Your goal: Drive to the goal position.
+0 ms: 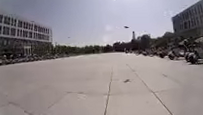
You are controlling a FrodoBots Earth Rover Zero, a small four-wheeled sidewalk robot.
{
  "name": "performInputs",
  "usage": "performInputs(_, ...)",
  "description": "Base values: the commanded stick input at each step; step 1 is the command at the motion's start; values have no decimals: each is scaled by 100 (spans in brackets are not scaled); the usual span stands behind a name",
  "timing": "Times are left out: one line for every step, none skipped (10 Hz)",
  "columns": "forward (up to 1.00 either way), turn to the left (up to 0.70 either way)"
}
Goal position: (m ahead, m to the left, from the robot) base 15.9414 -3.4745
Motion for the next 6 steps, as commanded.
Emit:
performInputs(100, -18)
performInputs(100, 0)
performInputs(100, 0)
performInputs(100, 0)
performInputs(100, 0)
performInputs(100, 0)
